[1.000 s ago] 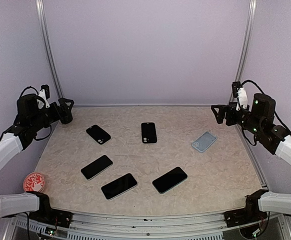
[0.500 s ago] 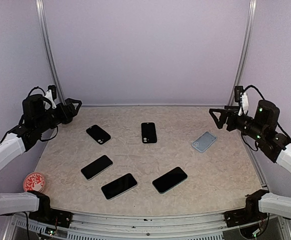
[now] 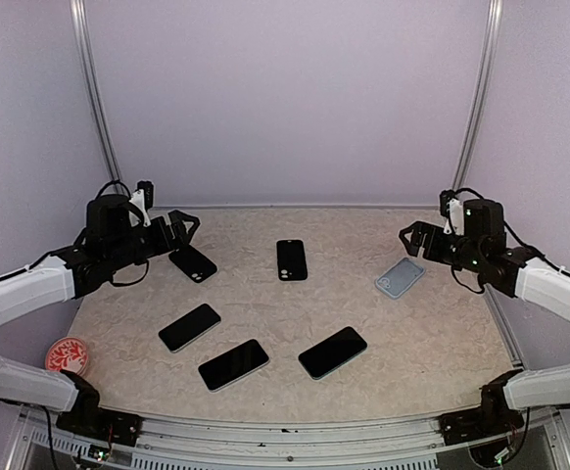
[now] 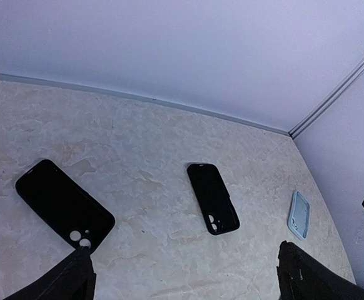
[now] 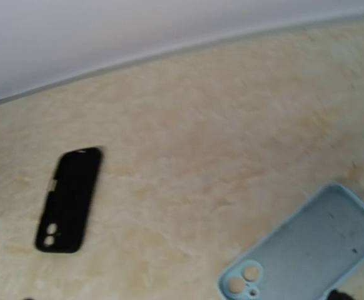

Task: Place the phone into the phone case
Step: Move the phone case to the center of the board.

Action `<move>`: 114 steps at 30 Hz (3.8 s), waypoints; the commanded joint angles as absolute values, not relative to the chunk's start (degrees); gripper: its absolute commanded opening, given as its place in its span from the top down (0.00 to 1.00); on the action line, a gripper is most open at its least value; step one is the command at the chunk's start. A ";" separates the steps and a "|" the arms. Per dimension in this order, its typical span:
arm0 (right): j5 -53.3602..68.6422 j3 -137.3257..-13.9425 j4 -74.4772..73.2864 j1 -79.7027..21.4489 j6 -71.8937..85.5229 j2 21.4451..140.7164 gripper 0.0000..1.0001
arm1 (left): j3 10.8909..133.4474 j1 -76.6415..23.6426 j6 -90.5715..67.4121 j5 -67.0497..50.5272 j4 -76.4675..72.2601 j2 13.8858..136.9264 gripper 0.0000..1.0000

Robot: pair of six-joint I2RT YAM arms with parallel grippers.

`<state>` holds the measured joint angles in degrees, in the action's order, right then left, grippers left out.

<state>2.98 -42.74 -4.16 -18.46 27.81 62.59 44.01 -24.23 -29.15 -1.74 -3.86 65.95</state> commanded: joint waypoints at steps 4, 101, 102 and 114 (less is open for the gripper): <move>-4.88 -46.73 -7.23 -17.93 31.80 72.60 0.00 | 42.47 -27.68 -30.44 1.25 -8.19 69.26 0.01; -8.62 -77.37 -11.59 -28.14 11.36 117.54 1.00 | 36.52 -30.41 -33.13 -1.22 -13.53 69.70 0.01; -8.45 -77.46 -11.75 -28.59 8.97 117.23 1.00 | 36.44 -30.41 -33.13 -1.24 -13.54 69.70 0.01; -0.92 -73.71 -15.06 -32.85 -12.62 111.48 1.00 | 36.04 -30.41 -33.40 -1.66 -13.65 69.35 0.01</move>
<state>-4.56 -75.13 -12.49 -30.96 -3.68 114.72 36.64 -30.04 -33.19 -1.10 -12.43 70.43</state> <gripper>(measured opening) 0.005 0.989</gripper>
